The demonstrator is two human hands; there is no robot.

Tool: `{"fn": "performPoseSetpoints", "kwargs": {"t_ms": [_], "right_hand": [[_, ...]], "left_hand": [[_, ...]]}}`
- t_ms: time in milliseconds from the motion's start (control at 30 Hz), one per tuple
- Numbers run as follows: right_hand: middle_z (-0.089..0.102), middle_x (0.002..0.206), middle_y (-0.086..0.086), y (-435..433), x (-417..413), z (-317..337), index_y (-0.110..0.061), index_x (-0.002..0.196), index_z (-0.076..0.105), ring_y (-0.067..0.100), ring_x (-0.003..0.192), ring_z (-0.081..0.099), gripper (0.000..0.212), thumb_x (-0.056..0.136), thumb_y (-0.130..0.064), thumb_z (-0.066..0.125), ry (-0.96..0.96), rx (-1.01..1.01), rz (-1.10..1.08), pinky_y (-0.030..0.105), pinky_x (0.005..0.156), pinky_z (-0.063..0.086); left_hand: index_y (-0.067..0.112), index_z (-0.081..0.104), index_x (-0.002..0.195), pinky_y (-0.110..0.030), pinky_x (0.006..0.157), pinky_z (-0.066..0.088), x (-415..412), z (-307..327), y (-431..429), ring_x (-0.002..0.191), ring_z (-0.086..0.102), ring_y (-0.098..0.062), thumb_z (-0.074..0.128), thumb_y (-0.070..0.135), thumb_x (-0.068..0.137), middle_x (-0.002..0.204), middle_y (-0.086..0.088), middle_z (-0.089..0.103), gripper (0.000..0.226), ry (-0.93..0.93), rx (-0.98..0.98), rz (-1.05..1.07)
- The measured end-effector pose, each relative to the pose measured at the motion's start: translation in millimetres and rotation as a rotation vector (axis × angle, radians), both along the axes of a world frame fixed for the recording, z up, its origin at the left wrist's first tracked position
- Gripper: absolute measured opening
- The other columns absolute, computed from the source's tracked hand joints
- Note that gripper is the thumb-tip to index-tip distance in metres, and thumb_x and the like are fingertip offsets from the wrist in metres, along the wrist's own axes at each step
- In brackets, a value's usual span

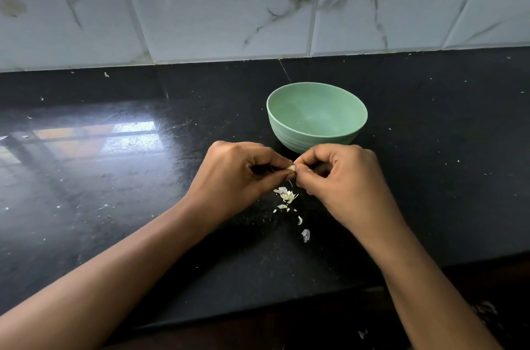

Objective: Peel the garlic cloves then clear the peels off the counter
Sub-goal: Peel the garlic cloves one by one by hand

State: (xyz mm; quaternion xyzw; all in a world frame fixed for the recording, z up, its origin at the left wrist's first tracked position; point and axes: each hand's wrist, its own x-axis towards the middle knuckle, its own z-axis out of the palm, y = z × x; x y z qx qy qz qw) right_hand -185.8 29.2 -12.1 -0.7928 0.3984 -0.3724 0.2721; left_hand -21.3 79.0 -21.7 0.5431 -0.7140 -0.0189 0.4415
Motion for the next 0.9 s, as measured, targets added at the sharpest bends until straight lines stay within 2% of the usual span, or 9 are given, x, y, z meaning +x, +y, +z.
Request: {"fn": "performPoseSetpoints", "kwargs": {"t_ms": [133, 233, 400, 533, 700, 800, 900], "right_hand": [[0.065, 0.065, -0.007, 5, 4, -12, -0.015, 0.073, 0.069, 0.009, 0.058, 0.062, 0.007, 0.08, -0.014, 0.068, -0.068, -0.068, -0.022, 0.035, 0.058, 0.053], [0.061, 0.06, -0.008, 9, 5, -16, -0.016, 0.07, 0.065, 0.011, 0.057, 0.06, 0.009, 0.079, -0.014, 0.068, -0.081, -0.086, -0.071, 0.035, 0.055, 0.051], [0.061, 0.058, -0.006, 7, 7, -16, -0.017, 0.068, 0.063, 0.013, 0.055, 0.063, 0.01, 0.076, -0.017, 0.068, -0.059, -0.038, -0.102, 0.038, 0.057, 0.053], [0.064, 0.056, 0.001, 4, 7, -14, -0.016, 0.067, 0.063, 0.017, 0.054, 0.065, 0.012, 0.079, -0.014, 0.064, -0.157, 0.177, -0.043, 0.04, 0.054, 0.057], [0.063, 0.053, -0.002, -1, 6, -17, -0.018, 0.063, 0.063, 0.014, 0.051, 0.061, 0.017, 0.08, -0.013, 0.063, -0.277, 0.422, 0.033, 0.026, 0.047, 0.047], [0.063, 0.054, -0.001, -2, -1, -19, -0.016, 0.066, 0.064, 0.01, 0.046, 0.059, 0.013, 0.079, -0.017, 0.064, -0.143, 0.314, -0.047, 0.033, 0.048, 0.052], [0.061, 0.061, -0.005, -6, -10, -23, -0.016, 0.069, 0.066, 0.013, 0.054, 0.059, 0.011, 0.08, -0.015, 0.067, -0.089, 0.027, -0.101, 0.04, 0.055, 0.055]], "left_hand": [[0.019, 0.077, 0.084, -0.016, 0.061, 0.054, 0, 1, 0, 0.069, 0.067, 0.004, 0.077, 0.026, 0.074, 0.073, 0.01, 0.073, 0.012, 0.036, 0.011, 0.001], [0.018, 0.077, 0.083, -0.019, 0.061, 0.054, 0, -1, 0, 0.069, 0.067, 0.002, 0.077, 0.024, 0.074, 0.074, 0.01, 0.073, 0.011, 0.021, 0.016, -0.004], [0.015, 0.077, 0.086, -0.014, 0.063, 0.054, 1, -1, 0, 0.074, 0.067, 0.002, 0.075, 0.021, 0.074, 0.076, 0.008, 0.073, 0.013, -0.004, 0.022, -0.025], [0.016, 0.076, 0.088, -0.012, 0.064, 0.052, 2, 0, 1, 0.071, 0.067, 0.003, 0.076, 0.018, 0.076, 0.077, 0.008, 0.073, 0.012, 0.025, 0.009, -0.053], [0.01, 0.075, 0.089, -0.011, 0.069, 0.049, 0, 3, 2, 0.074, 0.067, 0.002, 0.077, 0.015, 0.078, 0.083, 0.005, 0.072, 0.013, 0.028, -0.095, -0.103], [0.011, 0.073, 0.087, -0.016, 0.069, 0.053, -2, 9, 4, 0.074, 0.068, -0.001, 0.077, 0.014, 0.076, 0.084, 0.004, 0.074, 0.013, 0.235, -0.129, -0.089], [0.017, 0.07, 0.084, -0.021, 0.066, 0.056, -4, 12, 4, 0.069, 0.068, -0.005, 0.075, 0.018, 0.074, 0.081, 0.002, 0.074, 0.011, 0.487, -0.025, -0.069]]}}
